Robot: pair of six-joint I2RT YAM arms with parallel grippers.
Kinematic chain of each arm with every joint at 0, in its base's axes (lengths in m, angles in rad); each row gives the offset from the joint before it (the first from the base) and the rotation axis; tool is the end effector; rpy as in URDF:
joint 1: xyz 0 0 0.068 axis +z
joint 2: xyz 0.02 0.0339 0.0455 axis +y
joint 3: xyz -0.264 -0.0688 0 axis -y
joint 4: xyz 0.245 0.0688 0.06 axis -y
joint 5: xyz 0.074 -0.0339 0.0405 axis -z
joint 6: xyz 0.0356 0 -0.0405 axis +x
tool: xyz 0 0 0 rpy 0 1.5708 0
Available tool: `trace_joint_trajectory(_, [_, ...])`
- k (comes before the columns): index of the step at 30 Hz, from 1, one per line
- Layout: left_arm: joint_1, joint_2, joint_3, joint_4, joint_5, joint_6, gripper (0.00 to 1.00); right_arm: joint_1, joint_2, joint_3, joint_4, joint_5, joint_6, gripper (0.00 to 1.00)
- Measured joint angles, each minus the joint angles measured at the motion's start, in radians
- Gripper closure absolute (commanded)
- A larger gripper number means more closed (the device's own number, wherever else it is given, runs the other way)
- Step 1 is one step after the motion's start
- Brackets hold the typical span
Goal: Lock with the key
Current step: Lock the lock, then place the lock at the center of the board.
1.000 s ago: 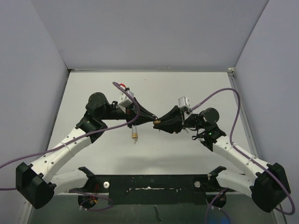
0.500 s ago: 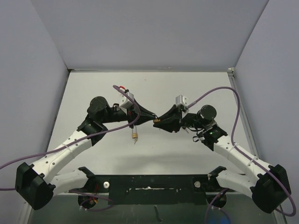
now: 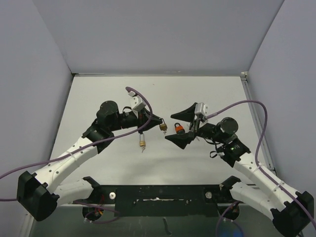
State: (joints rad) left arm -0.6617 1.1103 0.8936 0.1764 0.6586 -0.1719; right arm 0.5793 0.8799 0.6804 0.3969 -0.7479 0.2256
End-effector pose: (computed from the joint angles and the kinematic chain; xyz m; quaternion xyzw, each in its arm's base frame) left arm 0.1893 -0.1751 0.3518 0.3828 0.6078 -0.4786 0.5050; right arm 0.1558 0.1308 0.3468 -0.3819 0.5313 0.4951 0.5717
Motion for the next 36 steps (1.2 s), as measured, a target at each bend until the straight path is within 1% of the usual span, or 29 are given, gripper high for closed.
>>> trace_joint_trajectory(3, [0.018,0.0,0.008,0.0,-0.011,-0.001,1.0,0.004,-0.047,-0.04,-0.062,0.084,-0.01,0.05])
trace_joint_trajectory(8, [0.042,0.002,0.008,0.001,-0.017,-0.012,1.0,0.004,-0.096,-0.068,-0.157,0.262,-0.019,0.17])
trace_joint_trajectory(11, [0.07,0.012,0.008,0.016,-0.001,-0.039,1.0,0.005,-0.09,-0.068,-0.2,0.322,-0.026,0.3])
trace_joint_trajectory(15, [0.112,0.045,0.006,0.072,0.031,-0.095,1.0,0.019,-0.04,-0.072,-0.219,0.366,-0.034,0.44])
trace_joint_trajectory(20, [0.135,0.085,0.002,0.128,0.075,-0.157,1.0,0.052,0.033,-0.091,-0.21,0.418,-0.035,0.47])
trace_joint_trajectory(27, [0.14,0.099,0.002,0.144,0.118,-0.192,1.0,0.068,0.093,-0.1,-0.146,0.446,-0.034,0.52])
trace_joint_trajectory(36, [0.145,0.099,0.002,0.145,0.13,-0.195,1.0,0.083,0.14,-0.1,-0.041,0.428,-0.022,0.52])
